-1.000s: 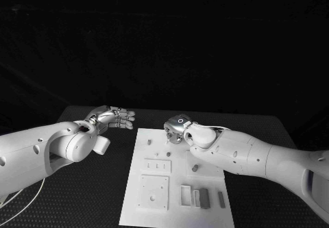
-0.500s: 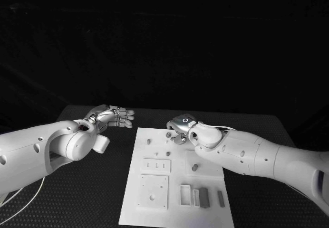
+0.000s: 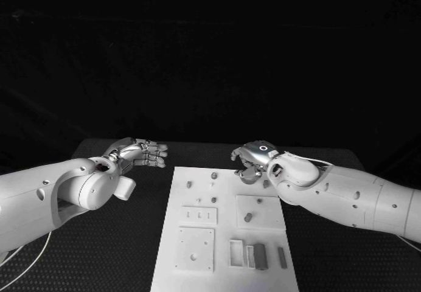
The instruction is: Assemble the parts on the task board
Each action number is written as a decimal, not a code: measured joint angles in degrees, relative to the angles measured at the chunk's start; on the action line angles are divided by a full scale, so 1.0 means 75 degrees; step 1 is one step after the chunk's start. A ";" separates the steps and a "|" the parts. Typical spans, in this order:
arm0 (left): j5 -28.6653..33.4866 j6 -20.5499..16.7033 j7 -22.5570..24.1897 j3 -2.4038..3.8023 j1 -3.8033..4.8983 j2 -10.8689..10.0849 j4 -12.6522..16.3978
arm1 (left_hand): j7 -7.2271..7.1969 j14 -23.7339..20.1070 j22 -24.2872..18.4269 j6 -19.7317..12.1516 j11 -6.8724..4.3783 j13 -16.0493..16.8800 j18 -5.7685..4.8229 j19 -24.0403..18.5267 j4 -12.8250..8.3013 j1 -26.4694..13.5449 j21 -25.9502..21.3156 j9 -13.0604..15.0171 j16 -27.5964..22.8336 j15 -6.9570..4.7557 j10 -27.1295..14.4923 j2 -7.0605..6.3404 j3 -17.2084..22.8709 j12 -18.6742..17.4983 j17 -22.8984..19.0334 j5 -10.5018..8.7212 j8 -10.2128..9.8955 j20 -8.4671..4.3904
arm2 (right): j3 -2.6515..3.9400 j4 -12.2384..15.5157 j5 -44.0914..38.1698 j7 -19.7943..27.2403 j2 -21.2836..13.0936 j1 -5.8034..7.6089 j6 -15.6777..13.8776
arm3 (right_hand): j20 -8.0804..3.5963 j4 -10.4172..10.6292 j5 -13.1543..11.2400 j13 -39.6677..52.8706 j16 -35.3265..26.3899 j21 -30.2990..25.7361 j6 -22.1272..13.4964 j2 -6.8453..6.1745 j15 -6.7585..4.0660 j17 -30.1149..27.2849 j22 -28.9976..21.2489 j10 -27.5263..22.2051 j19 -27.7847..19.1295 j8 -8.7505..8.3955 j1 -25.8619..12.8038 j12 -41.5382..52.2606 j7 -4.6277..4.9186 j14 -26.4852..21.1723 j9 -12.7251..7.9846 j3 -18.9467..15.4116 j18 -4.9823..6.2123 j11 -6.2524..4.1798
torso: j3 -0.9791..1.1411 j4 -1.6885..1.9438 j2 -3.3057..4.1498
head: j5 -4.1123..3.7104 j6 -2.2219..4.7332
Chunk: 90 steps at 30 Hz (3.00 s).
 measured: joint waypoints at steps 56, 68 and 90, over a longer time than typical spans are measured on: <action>-0.0012 0.0087 -0.0003 -0.0035 -0.0006 0.0196 -0.0301 | 0.0000 -0.0026 -0.0004 0.0000 -0.0001 0.0002 -0.0044 -0.0028 0.0000 0.0000 -0.0030 0.0002 -0.0058 0.0026 0.0001 0.0000 0.0000 -0.0029 0.0026 0.0000 -0.0029 -0.0028 | -0.0014 -0.1304 0.0779 0.0270 0.0340 -0.0076 0.1465 | -0.0038 0.0030 0.0030 0.1529 0.0399 0.0195 0.0021 -0.0058 -0.0020 0.0467 -0.0002 0.0369 0.0231 0.0122 0.0138 0.1819 -0.0074 0.0234 0.0045 -0.0179 0.0024 -0.0001 | 0.0045 -0.0092 0.0061 | -0.0188 -0.0094; -0.0021 0.0092 -0.0004 -0.0034 -0.0006 0.0187 -0.0279 | 0.0000 -0.0026 -0.0004 0.0000 -0.0001 0.0002 -0.0045 -0.0028 0.0000 0.0000 -0.0030 0.0002 -0.0059 0.0026 0.0001 0.0000 0.0000 -0.0029 0.0033 0.0000 -0.0029 -0.0028 | 0.0002 -0.1480 0.0840 0.0371 0.0476 -0.0075 0.1450 | -0.0063 0.0030 0.0030 0.1529 0.0443 0.0271 0.0064 0.0219 -0.0020 0.0522 -0.0002 0.0520 0.0203 0.0123 0.0094 0.2033 -0.0036 0.0234 0.0058 -0.0179 0.0011 0.0011 | 0.0045 -0.0097 0.0067 | -0.0185 -0.0108; -0.0044 0.0098 -0.0011 -0.0033 -0.0006 0.0212 -0.0309 | 0.0000 -0.0026 -0.0003 0.0000 -0.0001 0.0002 -0.0046 -0.0028 0.0000 0.0000 -0.0030 0.0002 -0.0088 0.0026 0.0001 0.0000 0.0000 -0.0029 0.0048 0.0000 -0.0029 -0.0028 | -0.0021 -0.1455 0.0945 0.0458 0.0527 -0.0073 0.1514 | -0.0075 -0.0216 0.0030 0.1527 0.0474 0.0330 0.0157 0.0477 -0.0020 0.0480 -0.0003 0.0517 0.0159 0.0168 0.0110 0.2033 -0.0042 0.0234 0.0065 -0.0274 0.0000 0.0012 | 0.0042 -0.0107 0.0061 | -0.0192 -0.0164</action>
